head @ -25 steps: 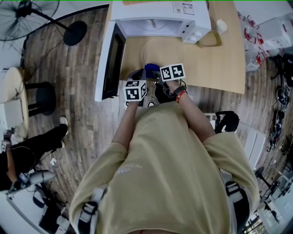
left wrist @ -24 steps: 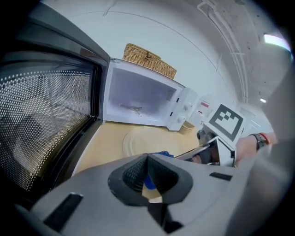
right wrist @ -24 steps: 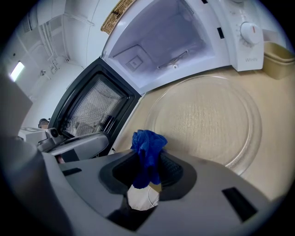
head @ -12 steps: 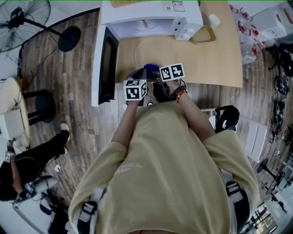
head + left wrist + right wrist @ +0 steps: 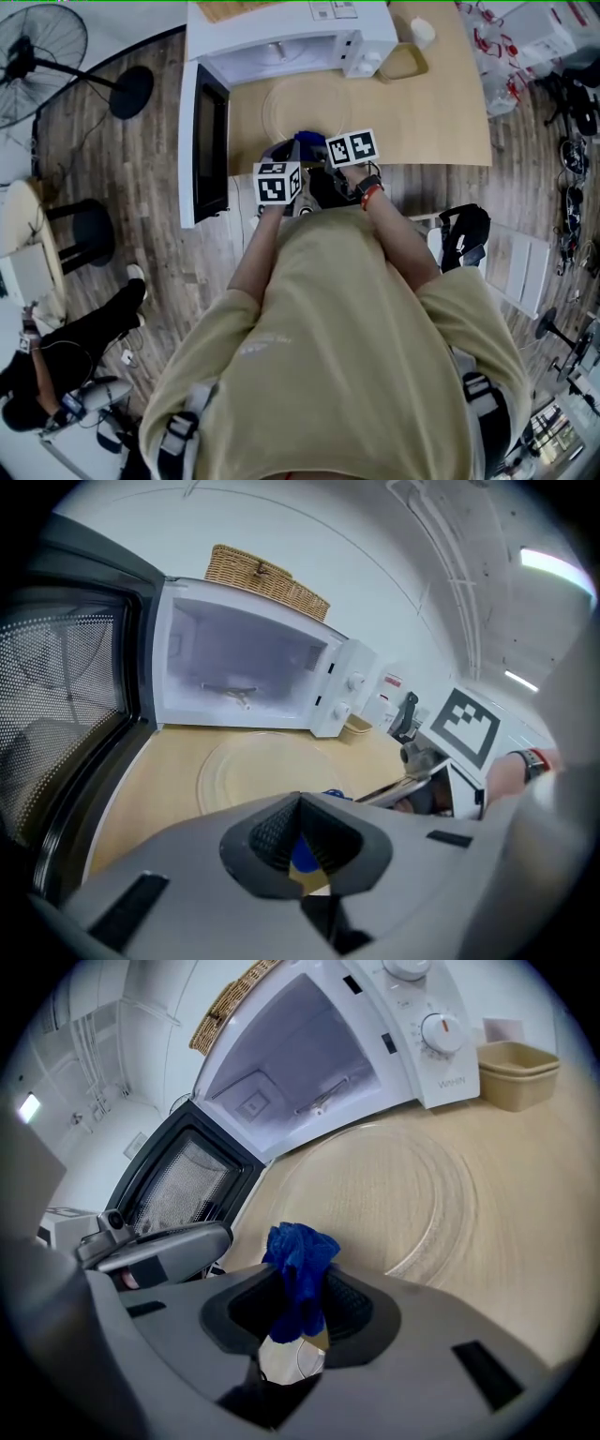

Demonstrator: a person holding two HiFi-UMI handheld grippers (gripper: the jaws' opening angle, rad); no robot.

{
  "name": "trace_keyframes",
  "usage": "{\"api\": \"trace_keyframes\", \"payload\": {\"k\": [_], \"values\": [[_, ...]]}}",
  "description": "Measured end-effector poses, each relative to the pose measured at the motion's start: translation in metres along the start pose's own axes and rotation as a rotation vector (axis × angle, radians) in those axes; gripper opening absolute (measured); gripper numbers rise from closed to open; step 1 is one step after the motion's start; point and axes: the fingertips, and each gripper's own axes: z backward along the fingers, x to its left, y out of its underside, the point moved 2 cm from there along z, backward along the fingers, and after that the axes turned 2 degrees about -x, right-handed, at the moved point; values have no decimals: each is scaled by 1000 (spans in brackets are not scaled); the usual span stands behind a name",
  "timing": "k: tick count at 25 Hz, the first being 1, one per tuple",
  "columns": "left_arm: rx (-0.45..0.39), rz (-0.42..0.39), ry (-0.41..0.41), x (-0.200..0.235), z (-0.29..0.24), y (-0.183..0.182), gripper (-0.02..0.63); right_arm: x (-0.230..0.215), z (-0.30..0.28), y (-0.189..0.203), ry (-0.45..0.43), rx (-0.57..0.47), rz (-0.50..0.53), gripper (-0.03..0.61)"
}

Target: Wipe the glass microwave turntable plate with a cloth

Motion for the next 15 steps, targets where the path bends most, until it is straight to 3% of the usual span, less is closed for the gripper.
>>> {"api": "trace_keyframes", "payload": {"k": [15], "values": [[30, -54, 78, -28, -18, -2, 9, -29, 27, 2, 62, -70, -63, 124]]}}
